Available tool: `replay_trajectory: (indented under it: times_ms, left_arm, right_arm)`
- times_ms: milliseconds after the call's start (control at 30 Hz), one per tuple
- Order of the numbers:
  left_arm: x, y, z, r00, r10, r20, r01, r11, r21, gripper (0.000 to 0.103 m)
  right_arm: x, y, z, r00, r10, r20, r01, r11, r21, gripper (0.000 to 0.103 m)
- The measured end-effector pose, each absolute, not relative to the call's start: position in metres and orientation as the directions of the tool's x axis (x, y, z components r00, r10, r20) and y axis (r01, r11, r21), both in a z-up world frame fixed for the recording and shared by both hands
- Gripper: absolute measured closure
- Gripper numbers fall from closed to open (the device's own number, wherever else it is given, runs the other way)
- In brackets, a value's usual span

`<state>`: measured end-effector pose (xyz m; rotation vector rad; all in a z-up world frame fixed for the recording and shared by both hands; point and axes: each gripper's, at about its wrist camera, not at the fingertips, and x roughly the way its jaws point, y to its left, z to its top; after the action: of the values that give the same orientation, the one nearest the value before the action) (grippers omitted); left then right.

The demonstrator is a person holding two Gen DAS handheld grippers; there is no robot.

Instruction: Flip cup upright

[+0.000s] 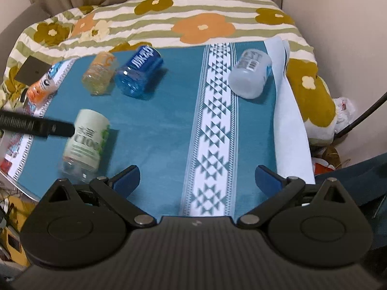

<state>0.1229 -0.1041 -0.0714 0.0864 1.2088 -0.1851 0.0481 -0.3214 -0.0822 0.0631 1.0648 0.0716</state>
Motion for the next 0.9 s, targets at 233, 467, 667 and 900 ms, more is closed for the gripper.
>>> replay_trajectory:
  times_ms: [233,467,667,900]
  left_arm:
    - [0.162,-0.121,-0.102,0.211,-0.042,-0.977,0.174,0.985,-0.005,0.013]
    - [0.185,-0.124,-0.129,0.103,-0.033,-0.994,0.136,0.991,-0.019,0.028]
    - [0.192,-0.120,-0.143,0.047,-0.039,-0.998,0.117,0.993,-0.034,0.037]
    - [0.193,-0.118,-0.143,0.055,-0.051,-0.997,0.128,0.991,-0.044,0.039]
  right_arm:
    - [0.063,-0.342,-0.106,0.440,0.140,-0.887,-0.053,0.990,0.131,0.000]
    - [0.080,-0.354,-0.122,0.415,0.168,-0.894,-0.047,0.985,0.163,0.000]
    - [0.092,-0.360,-0.131,0.404,0.177,-0.897,-0.031,0.983,0.180,0.000]
    - [0.099,-0.360,-0.133,0.405,0.185,-0.895,-0.019,0.981,0.195,0.000]
